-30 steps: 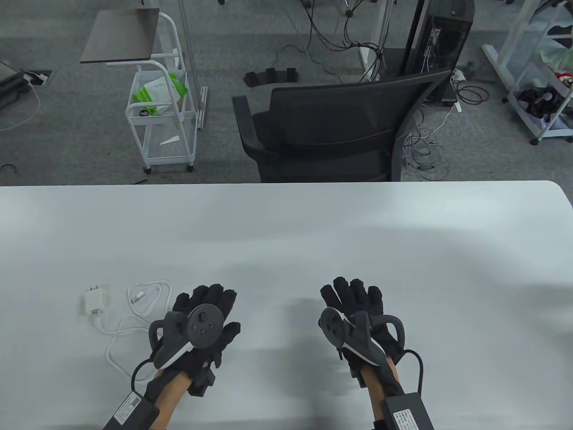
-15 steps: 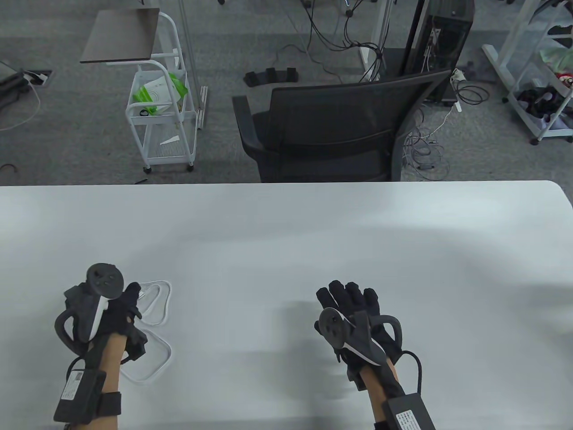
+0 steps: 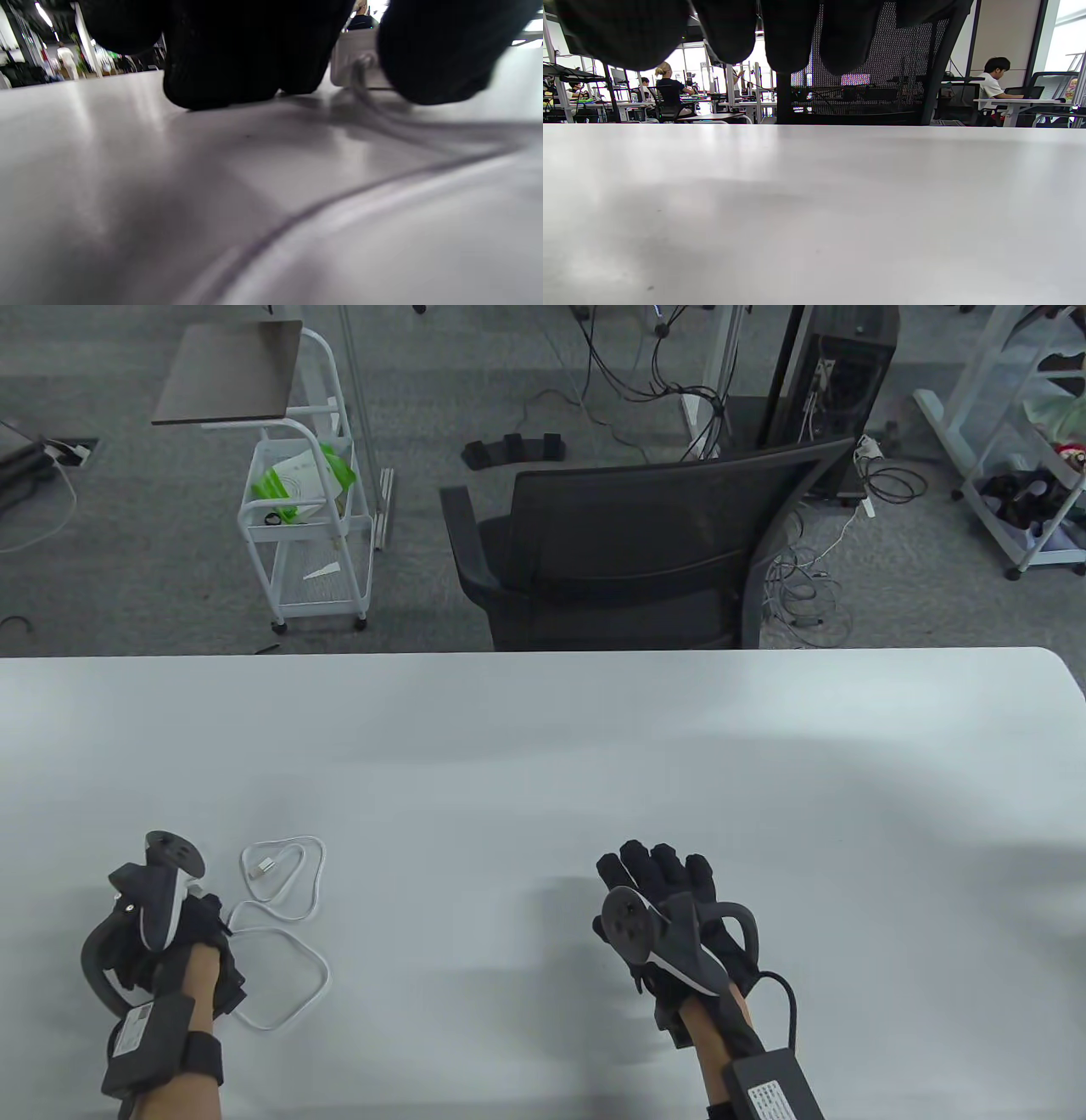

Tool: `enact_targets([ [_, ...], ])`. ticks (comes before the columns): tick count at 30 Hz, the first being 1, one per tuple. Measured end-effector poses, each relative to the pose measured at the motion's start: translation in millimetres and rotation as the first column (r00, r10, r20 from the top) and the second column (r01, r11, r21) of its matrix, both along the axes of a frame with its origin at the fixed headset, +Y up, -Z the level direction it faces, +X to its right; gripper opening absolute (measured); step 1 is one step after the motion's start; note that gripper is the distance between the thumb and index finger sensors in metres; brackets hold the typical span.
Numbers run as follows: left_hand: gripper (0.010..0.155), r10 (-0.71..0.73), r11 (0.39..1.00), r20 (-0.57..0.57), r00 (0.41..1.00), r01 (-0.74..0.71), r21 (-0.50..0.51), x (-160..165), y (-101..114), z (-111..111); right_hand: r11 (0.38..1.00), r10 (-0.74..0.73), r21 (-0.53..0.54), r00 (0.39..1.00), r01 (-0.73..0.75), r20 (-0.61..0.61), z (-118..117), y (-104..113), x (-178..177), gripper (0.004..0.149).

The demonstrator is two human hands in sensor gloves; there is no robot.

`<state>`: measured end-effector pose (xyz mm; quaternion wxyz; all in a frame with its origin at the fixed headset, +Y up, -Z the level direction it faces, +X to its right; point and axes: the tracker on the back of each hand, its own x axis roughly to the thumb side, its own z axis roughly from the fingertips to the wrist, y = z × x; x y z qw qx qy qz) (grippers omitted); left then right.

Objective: Remove USB cable from charger head with left hand

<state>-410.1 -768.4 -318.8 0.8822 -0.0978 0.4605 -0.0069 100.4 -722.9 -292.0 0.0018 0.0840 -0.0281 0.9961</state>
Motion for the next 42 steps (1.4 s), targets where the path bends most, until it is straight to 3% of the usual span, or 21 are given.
enact_targets([
  [4,0.049,0.017,0.998,-0.015,1.0,-0.016,0.059,-2,1,1,1.0,-0.009,-0.008,1.0,0.009,-0.002,0,-1,0,0.068],
  [6,0.046,-0.007,0.996,0.026,1.0,0.005,0.087,-3,5,3,1.0,-0.008,-0.016,1.0,0.008,-0.002,-1,-2,0,0.068],
  [10,0.043,0.095,0.965,0.083,0.992,-0.112,0.237,2,17,5,0.999,-0.013,-0.03,1.0,0.013,0.001,-1,-3,2,0.068],
  [16,0.042,0.112,0.846,0.329,0.938,-0.263,0.463,44,69,10,0.999,-0.029,-0.035,1.0,0.03,0.012,-2,-2,5,0.068],
  [20,0.042,0.043,0.768,0.532,0.846,-0.369,0.524,91,102,23,0.999,-0.019,-0.035,1.0,0.02,0.012,-2,-2,6,0.068],
  [25,0.041,-0.088,0.762,0.735,0.672,-0.431,0.484,150,121,37,0.999,-0.032,-0.021,1.0,0.032,-0.001,0,2,4,0.068],
  [27,0.041,-0.111,0.768,0.767,0.632,-0.435,0.47,171,120,42,0.999,-0.039,-0.015,0.999,0.038,-0.007,1,3,4,0.068],
  [30,0.041,-0.096,0.812,0.849,0.52,-0.452,0.369,209,108,44,0.998,-0.069,-0.007,0.997,0.069,-0.026,4,6,2,0.068],
  [35,0.041,-0.146,0.849,0.911,0.386,-0.424,0.316,246,84,51,0.991,-0.131,0.015,0.987,0.133,-0.09,12,14,-6,0.068],
  [42,0.041,-0.166,0.876,0.945,0.282,-0.398,0.273,267,66,55,0.975,-0.222,-0.02,0.95,0.223,-0.222,29,21,-34,0.07],
])
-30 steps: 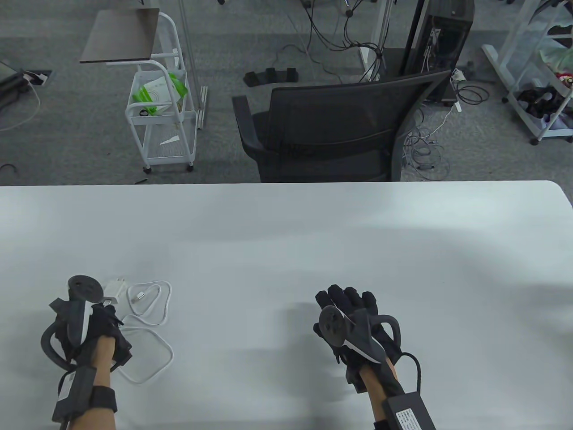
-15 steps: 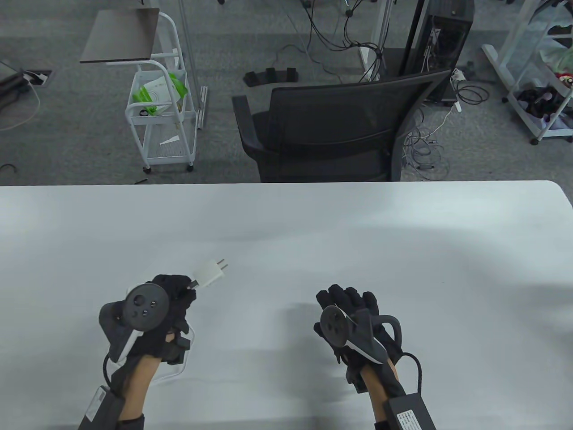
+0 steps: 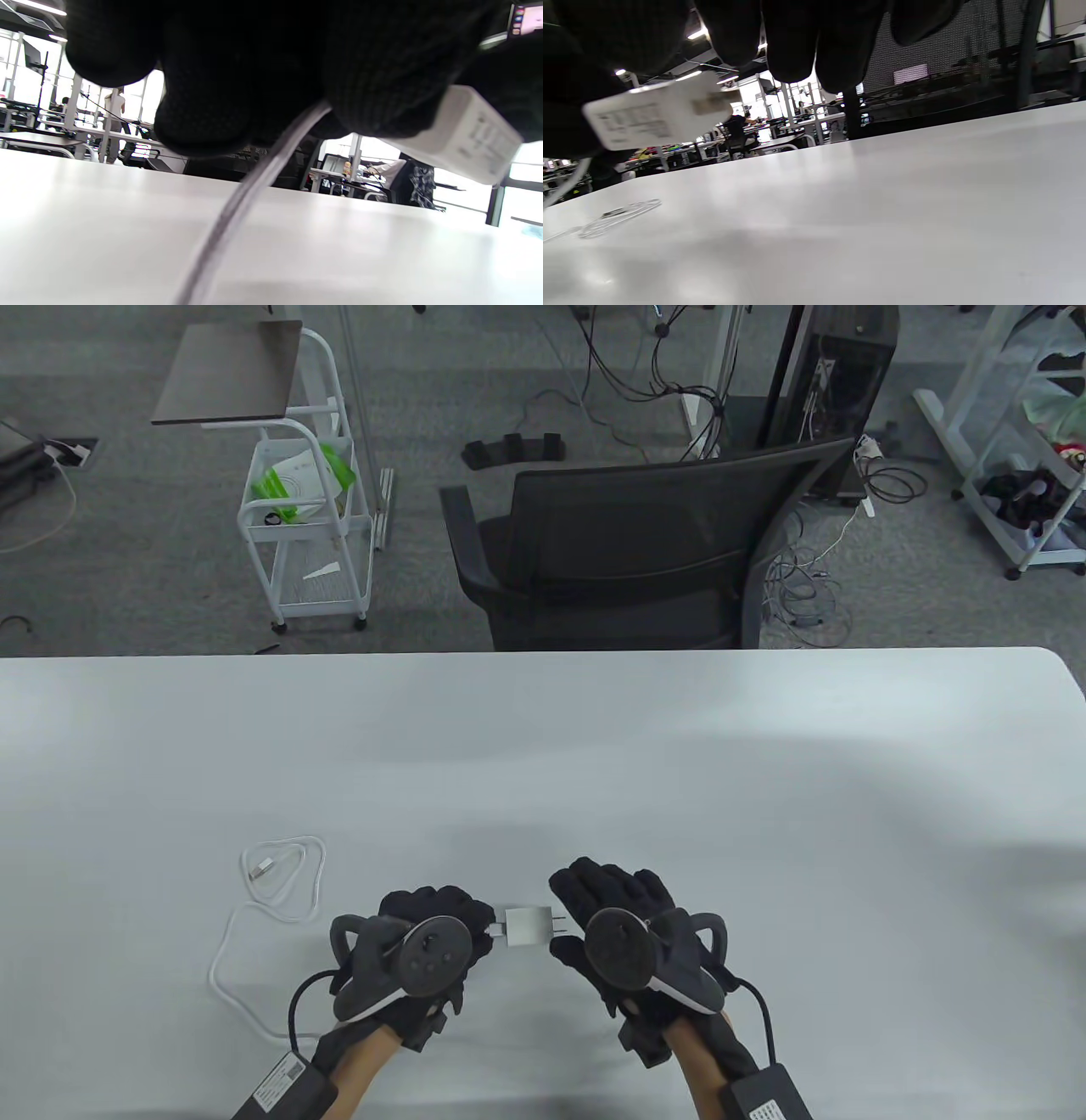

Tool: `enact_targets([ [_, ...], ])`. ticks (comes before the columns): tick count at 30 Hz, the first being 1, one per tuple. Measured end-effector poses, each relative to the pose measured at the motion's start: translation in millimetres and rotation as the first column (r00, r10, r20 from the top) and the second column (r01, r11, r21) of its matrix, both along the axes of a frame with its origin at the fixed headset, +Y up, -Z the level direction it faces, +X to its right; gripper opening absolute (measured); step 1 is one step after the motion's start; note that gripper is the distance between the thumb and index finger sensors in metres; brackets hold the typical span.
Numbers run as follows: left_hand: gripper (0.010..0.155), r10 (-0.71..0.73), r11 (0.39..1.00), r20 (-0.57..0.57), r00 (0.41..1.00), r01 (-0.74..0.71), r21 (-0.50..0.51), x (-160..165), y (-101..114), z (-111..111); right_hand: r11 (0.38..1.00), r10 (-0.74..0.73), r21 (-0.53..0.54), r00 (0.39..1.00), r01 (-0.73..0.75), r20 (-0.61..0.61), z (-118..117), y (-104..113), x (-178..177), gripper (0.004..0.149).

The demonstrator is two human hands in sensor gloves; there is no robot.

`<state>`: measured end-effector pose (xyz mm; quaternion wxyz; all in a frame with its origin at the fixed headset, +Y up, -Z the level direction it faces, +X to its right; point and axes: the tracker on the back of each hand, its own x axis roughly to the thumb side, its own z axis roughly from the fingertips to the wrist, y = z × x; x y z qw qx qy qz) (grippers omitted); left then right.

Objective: Remove USB cable from charger head with left hand

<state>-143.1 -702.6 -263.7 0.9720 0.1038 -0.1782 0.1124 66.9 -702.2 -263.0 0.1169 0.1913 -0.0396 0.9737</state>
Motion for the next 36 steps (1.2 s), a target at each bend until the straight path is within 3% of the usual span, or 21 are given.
enact_targets([
  [5,0.04,0.018,1.0,0.04,0.999,-0.019,0.024,6,-1,3,0.998,0.055,0.014,0.998,-0.055,-0.036,5,-8,-17,0.073],
  [9,0.04,0.022,0.999,0.052,0.998,-0.024,0.031,7,-1,4,0.998,0.008,0.055,1.0,-0.007,-0.014,5,-8,-16,0.071],
  [18,0.042,0.032,0.999,0.035,0.999,-0.031,-0.041,6,-6,2,0.998,0.014,0.063,0.999,-0.012,-0.029,6,-10,-18,0.069],
  [36,0.04,0.062,0.994,0.036,0.997,-0.059,-0.089,-2,1,-1,0.993,0.054,0.108,0.996,-0.046,-0.066,7,1,-18,0.071],
])
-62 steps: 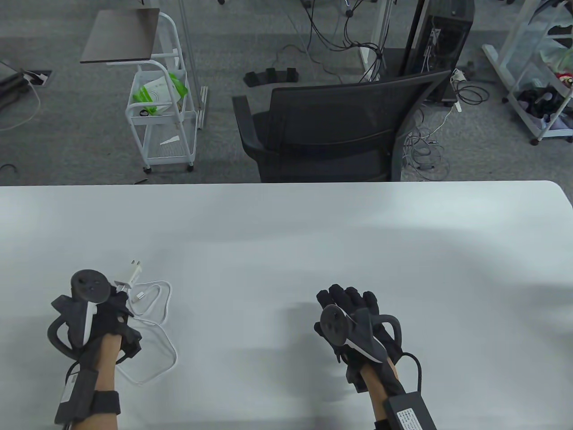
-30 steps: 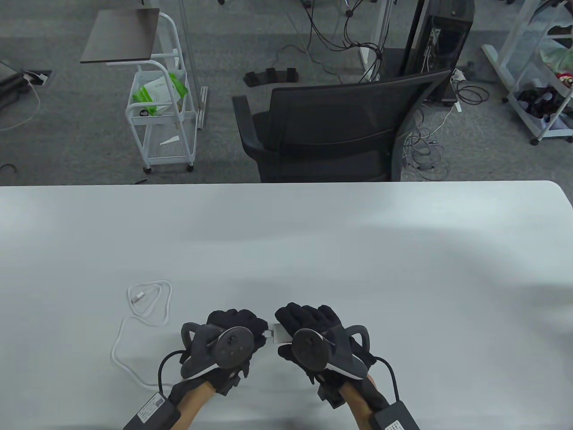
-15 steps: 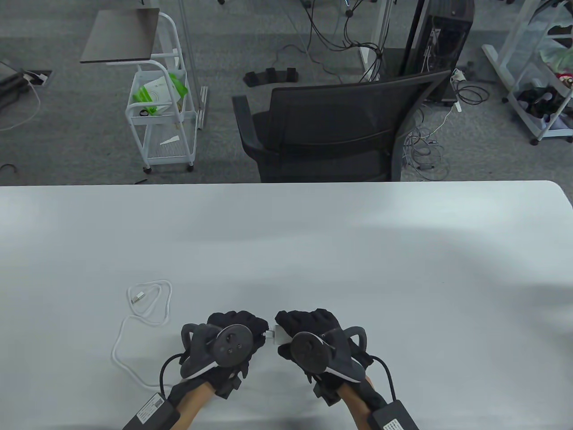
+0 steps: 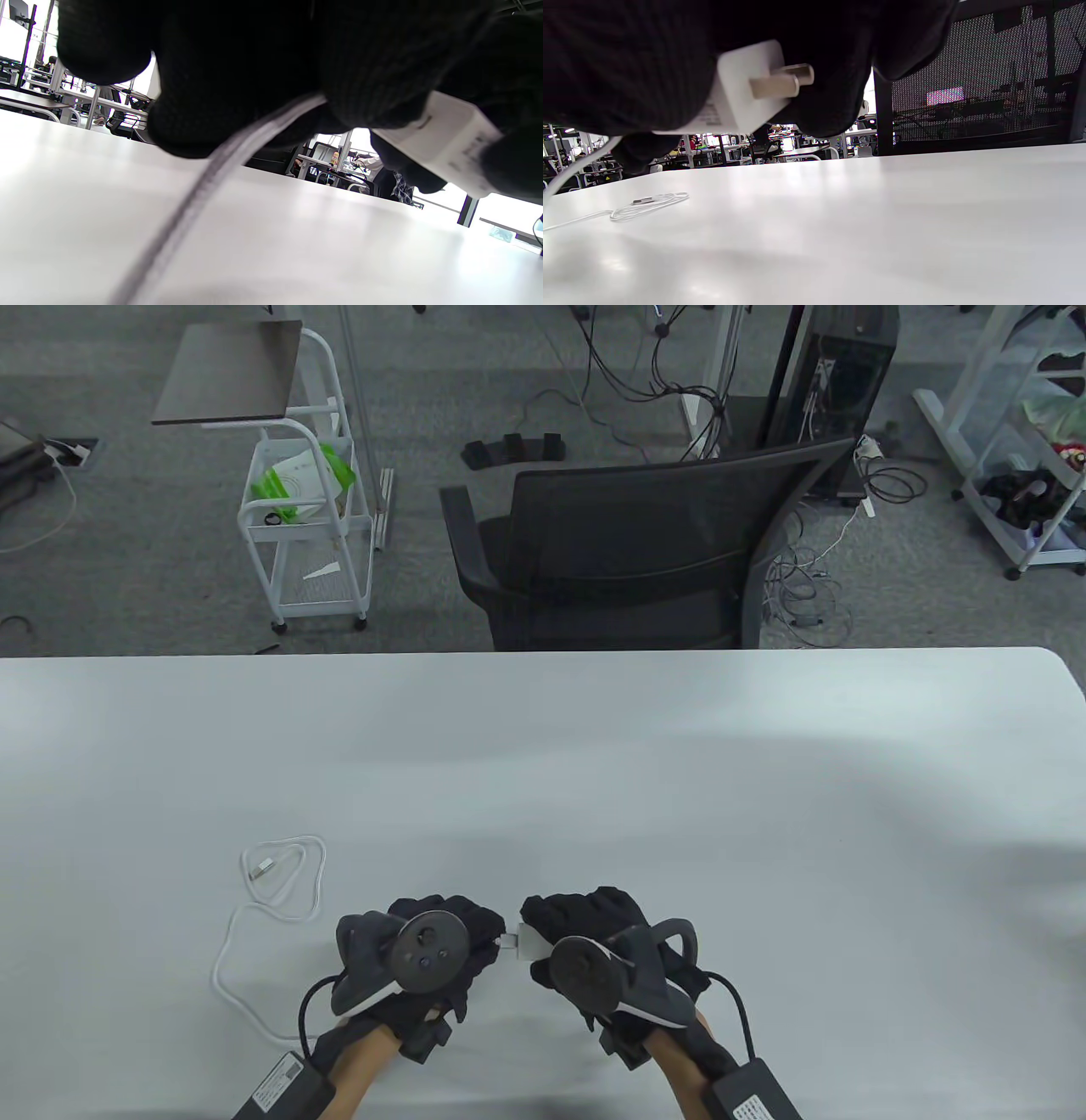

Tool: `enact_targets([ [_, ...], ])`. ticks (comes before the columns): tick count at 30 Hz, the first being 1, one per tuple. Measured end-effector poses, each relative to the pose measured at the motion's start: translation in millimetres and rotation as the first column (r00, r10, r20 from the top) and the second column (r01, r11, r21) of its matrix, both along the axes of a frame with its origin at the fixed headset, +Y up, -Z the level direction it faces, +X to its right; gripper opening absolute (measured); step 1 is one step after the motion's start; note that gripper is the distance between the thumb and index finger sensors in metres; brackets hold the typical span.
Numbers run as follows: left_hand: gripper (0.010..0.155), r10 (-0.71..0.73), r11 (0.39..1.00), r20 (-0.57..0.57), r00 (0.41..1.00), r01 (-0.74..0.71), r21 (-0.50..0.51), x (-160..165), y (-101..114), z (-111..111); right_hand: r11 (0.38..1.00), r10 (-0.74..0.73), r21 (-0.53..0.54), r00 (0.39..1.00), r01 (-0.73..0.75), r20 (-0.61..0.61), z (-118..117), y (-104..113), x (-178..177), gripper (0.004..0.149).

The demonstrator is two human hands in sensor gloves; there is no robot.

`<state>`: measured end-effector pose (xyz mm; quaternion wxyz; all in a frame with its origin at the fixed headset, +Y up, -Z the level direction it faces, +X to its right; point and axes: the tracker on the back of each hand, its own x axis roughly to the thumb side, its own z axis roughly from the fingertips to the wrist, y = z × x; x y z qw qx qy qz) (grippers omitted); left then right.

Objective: Remove USB cable from charger head with left hand

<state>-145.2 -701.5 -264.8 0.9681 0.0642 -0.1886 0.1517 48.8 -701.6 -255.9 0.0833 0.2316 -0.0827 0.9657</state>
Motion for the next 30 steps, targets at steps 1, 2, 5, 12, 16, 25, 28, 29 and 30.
enact_targets([
  [1,0.04,-0.005,1.0,0.004,1.0,0.005,0.005,0,0,0,1.0,0.003,0.002,1.0,-0.003,-0.001,0,1,0,0.071],
  [2,0.04,0.0,1.0,0.005,1.0,0.0,0.003,0,0,0,1.0,-0.001,0.001,1.0,0.001,-0.001,0,2,1,0.071],
  [5,0.04,0.013,1.0,-0.001,1.0,-0.013,0.001,-1,3,0,1.0,-0.012,-0.005,1.0,0.012,-0.002,-1,5,1,0.071],
  [12,0.039,-0.088,0.994,-0.11,0.99,0.094,0.05,-9,6,-1,0.995,0.074,0.059,0.996,-0.076,0.04,-2,7,9,0.069],
  [16,0.039,0.044,0.999,-0.143,0.989,-0.047,-0.018,-44,1,-10,1.0,0.007,0.024,0.994,-0.009,0.107,-12,6,47,0.069],
  [25,0.04,-0.004,1.0,-0.076,0.997,0.004,-0.006,-18,0,-2,0.999,-0.017,0.029,0.994,0.014,0.105,-11,7,39,0.069],
  [28,0.041,-0.018,1.0,-0.073,0.997,0.018,-0.009,-16,-2,0,1.0,-0.025,0.014,0.99,0.024,0.138,-15,1,43,0.067],
  [29,0.042,-0.022,1.0,-0.071,0.997,0.021,-0.011,-16,-2,0,1.0,-0.021,0.004,0.987,0.021,0.156,-18,-2,45,0.067],
  [30,0.042,-0.022,1.0,-0.068,0.997,0.021,-0.016,-15,-2,0,1.0,-0.003,-0.012,0.984,0.006,0.18,-22,-6,47,0.068],
])
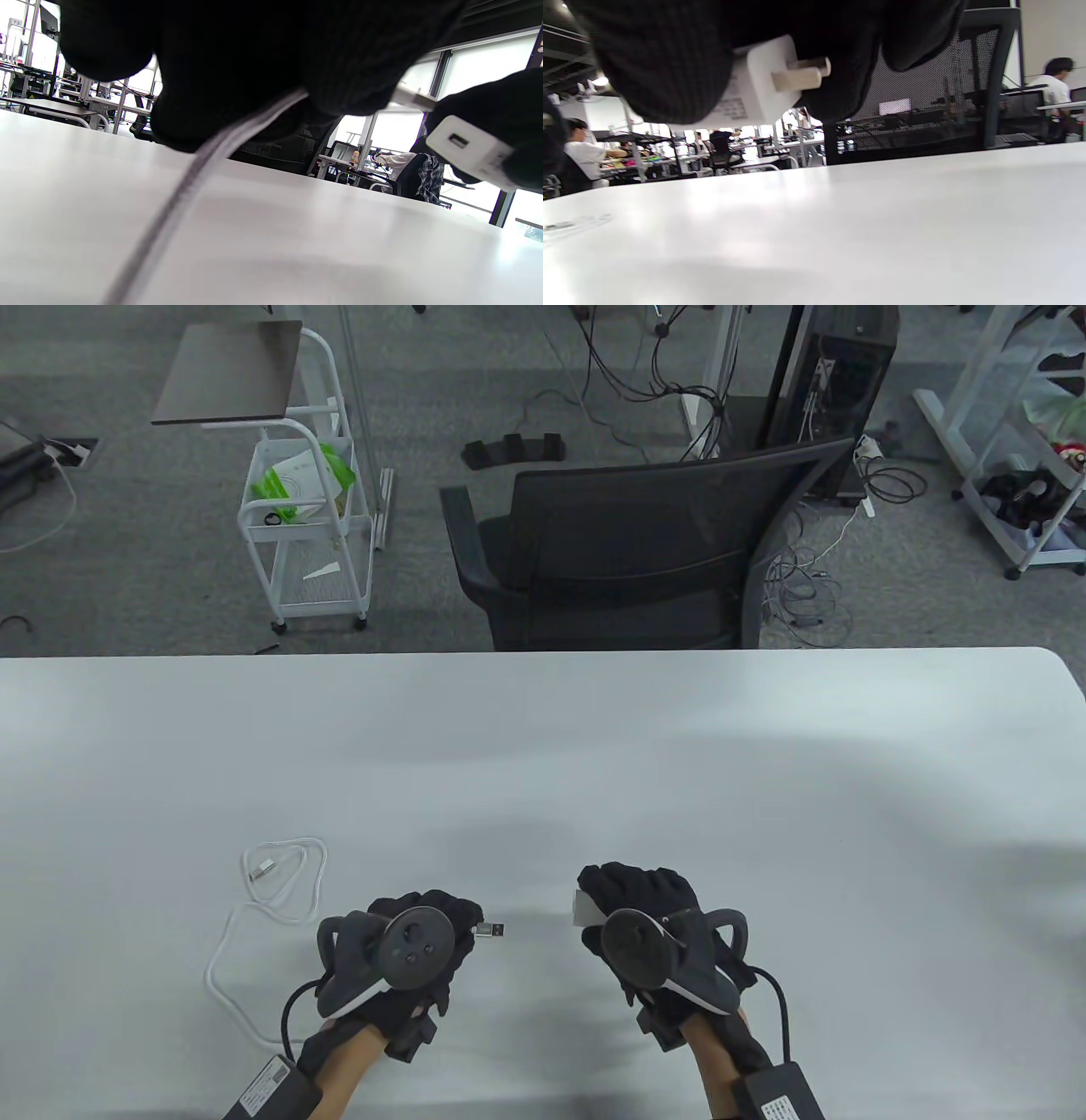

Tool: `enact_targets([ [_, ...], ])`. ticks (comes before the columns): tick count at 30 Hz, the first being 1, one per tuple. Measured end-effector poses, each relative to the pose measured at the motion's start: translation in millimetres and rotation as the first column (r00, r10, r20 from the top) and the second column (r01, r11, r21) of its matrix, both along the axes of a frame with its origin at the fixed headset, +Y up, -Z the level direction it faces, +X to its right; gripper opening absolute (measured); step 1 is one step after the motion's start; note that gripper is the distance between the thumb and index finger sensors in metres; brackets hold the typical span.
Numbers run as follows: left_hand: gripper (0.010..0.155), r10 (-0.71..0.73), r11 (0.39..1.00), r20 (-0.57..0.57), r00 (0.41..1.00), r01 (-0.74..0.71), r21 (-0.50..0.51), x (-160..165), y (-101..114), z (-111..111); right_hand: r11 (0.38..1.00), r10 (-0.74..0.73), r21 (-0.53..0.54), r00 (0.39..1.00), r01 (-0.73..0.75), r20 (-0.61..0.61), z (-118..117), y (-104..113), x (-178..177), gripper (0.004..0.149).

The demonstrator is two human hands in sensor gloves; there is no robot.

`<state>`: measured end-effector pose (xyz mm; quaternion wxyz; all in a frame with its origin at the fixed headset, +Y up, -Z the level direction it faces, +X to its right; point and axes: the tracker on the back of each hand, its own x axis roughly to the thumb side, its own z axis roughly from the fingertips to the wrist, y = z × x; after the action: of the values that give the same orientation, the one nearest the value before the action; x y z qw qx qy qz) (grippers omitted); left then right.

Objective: Remove USB cable from charger head with left hand

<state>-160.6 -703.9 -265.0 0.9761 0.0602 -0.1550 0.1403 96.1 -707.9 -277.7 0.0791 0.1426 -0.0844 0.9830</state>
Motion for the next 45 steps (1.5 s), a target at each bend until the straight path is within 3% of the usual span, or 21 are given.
enact_targets([
  [12,0.043,-0.012,1.0,0.018,1.0,0.012,-0.019,4,-3,0,0.948,0.182,-0.287,0.973,-0.136,0.14,-31,-62,17,0.065],
  [25,0.043,-0.043,0.998,0.024,0.999,0.043,-0.033,8,-4,1,0.938,0.216,-0.305,0.967,-0.168,0.132,-31,-58,17,0.071],
  [29,0.045,-0.055,0.998,0.012,0.998,0.056,-0.033,8,-5,0,0.966,0.106,-0.251,0.979,-0.061,0.171,-30,-38,27,0.073],
  [36,0.042,-0.192,0.975,0.033,0.981,0.194,-0.112,16,-28,-8,0.987,-0.016,-0.157,0.981,0.047,0.193,-23,-13,47,0.07],
  [45,0.041,-0.341,0.927,0.062,0.938,0.347,-0.145,28,-51,-12,0.981,0.012,-0.191,0.982,0.025,0.188,-24,-19,48,0.069],
])
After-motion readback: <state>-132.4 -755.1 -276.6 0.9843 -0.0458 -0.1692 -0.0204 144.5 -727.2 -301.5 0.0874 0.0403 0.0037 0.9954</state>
